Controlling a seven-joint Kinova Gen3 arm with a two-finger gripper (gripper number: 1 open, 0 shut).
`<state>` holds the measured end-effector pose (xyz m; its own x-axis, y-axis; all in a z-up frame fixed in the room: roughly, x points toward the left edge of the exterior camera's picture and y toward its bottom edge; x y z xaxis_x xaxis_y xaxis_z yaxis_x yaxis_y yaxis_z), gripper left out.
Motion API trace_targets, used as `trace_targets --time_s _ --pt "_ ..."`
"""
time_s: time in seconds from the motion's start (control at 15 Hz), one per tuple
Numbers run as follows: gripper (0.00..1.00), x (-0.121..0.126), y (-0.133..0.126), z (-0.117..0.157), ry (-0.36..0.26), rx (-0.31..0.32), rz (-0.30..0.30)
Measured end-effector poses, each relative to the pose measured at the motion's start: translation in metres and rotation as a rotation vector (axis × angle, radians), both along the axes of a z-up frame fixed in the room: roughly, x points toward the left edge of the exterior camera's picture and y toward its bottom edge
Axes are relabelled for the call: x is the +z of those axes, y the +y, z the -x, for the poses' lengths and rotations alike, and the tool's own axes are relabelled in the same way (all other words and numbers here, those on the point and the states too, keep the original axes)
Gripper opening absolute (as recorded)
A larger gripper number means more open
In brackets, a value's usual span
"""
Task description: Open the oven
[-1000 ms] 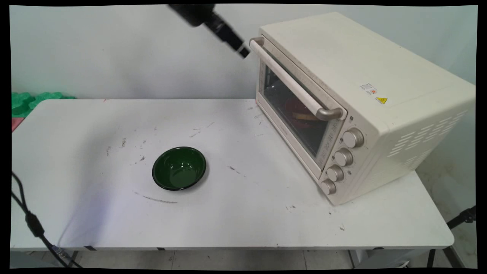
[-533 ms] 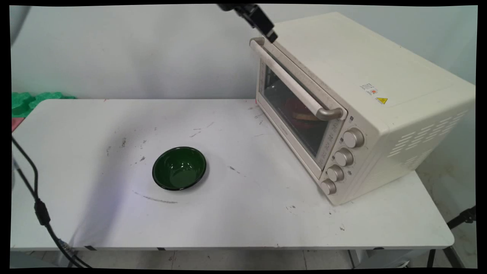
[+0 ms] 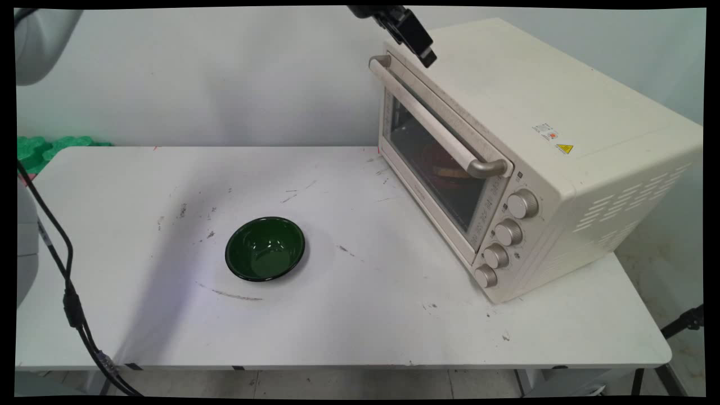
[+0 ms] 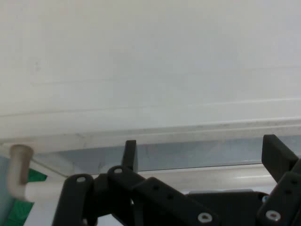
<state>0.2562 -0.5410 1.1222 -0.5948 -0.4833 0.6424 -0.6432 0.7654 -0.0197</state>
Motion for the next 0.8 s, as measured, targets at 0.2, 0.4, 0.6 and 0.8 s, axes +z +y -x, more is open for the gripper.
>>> trace_targets --time_s 0.2,0.4,0.6,0.8 --pt "1.00 -0.007 0.000 0.009 -0.004 -0.015 -0.011" --pt "0.00 -0.016 0.001 0.013 -0.016 -0.025 -0.014" --pt "0.00 -0.025 0.001 0.016 -0.032 -0.026 -0.020" --pt "0.00 -0.035 0.001 0.021 -0.035 -0.021 -0.034"
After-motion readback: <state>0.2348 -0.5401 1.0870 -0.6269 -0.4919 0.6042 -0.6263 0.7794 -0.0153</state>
